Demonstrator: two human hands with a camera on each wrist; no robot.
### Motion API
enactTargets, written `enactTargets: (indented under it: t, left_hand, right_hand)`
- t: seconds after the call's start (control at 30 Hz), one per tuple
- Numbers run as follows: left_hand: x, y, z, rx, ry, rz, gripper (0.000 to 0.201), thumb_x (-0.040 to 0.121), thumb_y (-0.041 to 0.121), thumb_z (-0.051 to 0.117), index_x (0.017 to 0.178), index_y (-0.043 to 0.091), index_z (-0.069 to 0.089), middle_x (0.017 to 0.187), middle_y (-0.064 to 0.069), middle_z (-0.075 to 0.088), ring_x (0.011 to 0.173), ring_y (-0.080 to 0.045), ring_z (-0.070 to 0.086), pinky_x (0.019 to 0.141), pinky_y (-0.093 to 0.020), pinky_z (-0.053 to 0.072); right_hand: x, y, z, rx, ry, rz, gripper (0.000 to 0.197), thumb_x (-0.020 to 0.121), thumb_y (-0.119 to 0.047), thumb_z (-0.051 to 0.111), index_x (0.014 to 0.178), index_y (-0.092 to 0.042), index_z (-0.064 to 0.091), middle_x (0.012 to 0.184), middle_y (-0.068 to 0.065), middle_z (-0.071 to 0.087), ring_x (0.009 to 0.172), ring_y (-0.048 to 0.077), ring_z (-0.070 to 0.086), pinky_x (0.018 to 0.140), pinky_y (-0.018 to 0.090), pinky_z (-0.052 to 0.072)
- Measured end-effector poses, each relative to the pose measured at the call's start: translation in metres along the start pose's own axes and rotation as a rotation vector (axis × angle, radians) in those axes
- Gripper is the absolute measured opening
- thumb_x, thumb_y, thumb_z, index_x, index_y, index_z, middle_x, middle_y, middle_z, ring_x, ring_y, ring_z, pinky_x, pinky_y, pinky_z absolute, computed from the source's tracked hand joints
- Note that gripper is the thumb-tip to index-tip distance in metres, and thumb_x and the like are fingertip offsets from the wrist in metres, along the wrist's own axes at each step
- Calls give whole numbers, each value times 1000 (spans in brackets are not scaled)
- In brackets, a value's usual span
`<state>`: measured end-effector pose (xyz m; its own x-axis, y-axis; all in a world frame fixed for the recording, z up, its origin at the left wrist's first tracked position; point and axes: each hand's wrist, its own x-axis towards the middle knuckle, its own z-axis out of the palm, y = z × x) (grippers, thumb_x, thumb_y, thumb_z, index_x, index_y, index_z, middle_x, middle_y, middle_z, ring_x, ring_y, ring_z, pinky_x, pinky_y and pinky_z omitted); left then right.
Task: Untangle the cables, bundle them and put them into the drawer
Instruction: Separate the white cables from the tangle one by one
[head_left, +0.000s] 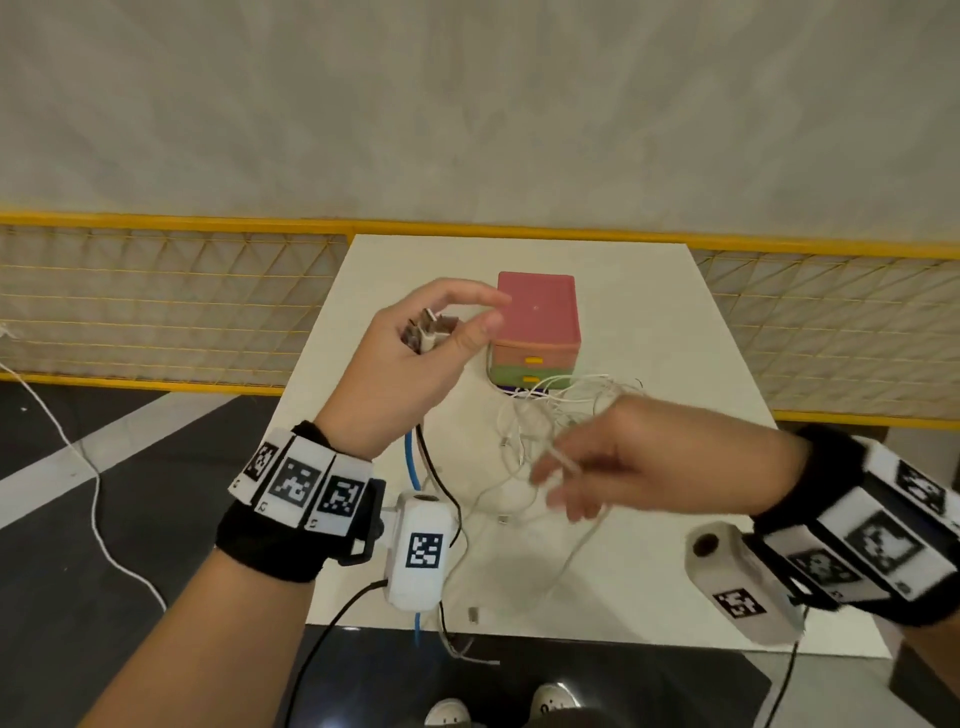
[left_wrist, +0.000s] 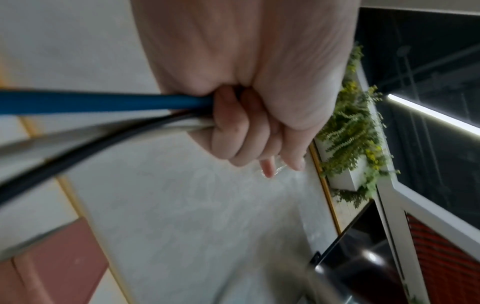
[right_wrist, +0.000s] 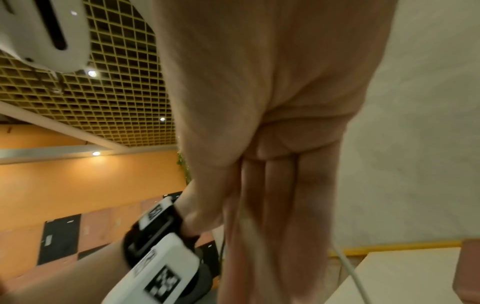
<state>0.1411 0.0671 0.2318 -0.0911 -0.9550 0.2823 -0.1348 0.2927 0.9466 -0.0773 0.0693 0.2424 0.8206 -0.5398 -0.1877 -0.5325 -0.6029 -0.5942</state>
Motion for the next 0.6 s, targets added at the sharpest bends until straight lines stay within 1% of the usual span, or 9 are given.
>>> enactTargets:
  t: [0.07, 0.1, 0.13, 0.2, 0.27, 0.33, 0.4, 0.5, 0.6]
  left_hand:
    - [-3, 0, -3, -102, -17, -41, 21, 90, 26, 58, 103, 12, 67, 48, 16, 36, 40, -10, 19, 41, -19, 15]
    - [-5, 0, -4, -133, -37, -57, 19, 90, 25, 58, 99, 12, 67, 48, 13, 33, 40, -11, 17, 41, -20, 13]
    - [-7, 2, -3, -155, -65, -71, 18, 90, 24, 58, 97, 12, 68, 47, 12, 32, 40, -11, 17, 42, -20, 13]
    - [-11, 5, 1, -182, -135, -80, 17, 89, 25, 57, 93, 13, 69, 47, 11, 30, 40, -10, 17, 42, -19, 14]
    - [-14, 9, 8, -214, -208, -78, 19, 89, 29, 56, 91, 14, 69, 47, 9, 27, 39, -10, 16, 42, -20, 14]
    - [-16, 12, 16, -265, -248, -79, 23, 89, 32, 55, 89, 14, 69, 49, 6, 24, 40, -11, 16, 42, -21, 14]
    - [-17, 14, 24, -299, -250, -90, 26, 91, 33, 53, 84, 11, 66, 49, 5, 23, 41, -12, 15, 42, -20, 16]
    - [-14, 13, 29, -305, -204, -110, 32, 99, 28, 46, 80, 3, 52, 47, 7, 24, 39, -9, 18, 40, -17, 18]
    - [-8, 13, 18, -343, -92, -123, 38, 99, 36, 43, 70, 12, 44, 49, 7, 23, 36, -7, 18, 37, -16, 17]
  right_hand:
    - [-11, -8, 8, -254, -107, 51, 68, 83, -73, 34, 77, -14, 67, 68, -1, 68, 56, 13, 59, 61, 30, 49]
    - [-13, -10, 8, -370, -62, 80, 79, 79, -79, 23, 72, -13, 65, 62, 1, 65, 54, 14, 57, 61, 29, 47]
    - [-14, -10, 6, -443, 29, 104, 81, 78, -79, 17, 69, -15, 64, 60, -1, 64, 54, 12, 57, 61, 26, 46]
    - [-10, -9, 3, -444, 231, 104, 67, 84, -72, 22, 71, -21, 62, 66, -6, 65, 60, 7, 58, 64, 28, 48]
    - [-1, -8, 7, -250, 325, 59, 43, 89, -61, 38, 89, -26, 64, 85, -12, 65, 78, 3, 60, 73, 31, 51]
    - [13, -8, 20, 12, 244, -9, 39, 91, -47, 49, 117, -19, 59, 114, -9, 63, 104, 1, 57, 92, 26, 48]
    - [27, -11, 41, 209, 142, -59, 41, 95, -33, 50, 129, -10, 50, 127, -1, 59, 117, 5, 54, 102, 23, 42]
    - [41, -11, 77, 468, 156, -49, 24, 100, -15, 40, 116, 1, 46, 108, 3, 61, 102, 5, 58, 93, 21, 46]
    - [44, 0, 115, 456, 201, 34, 22, 102, -14, 30, 102, 4, 43, 87, 4, 56, 80, -7, 52, 80, 11, 41]
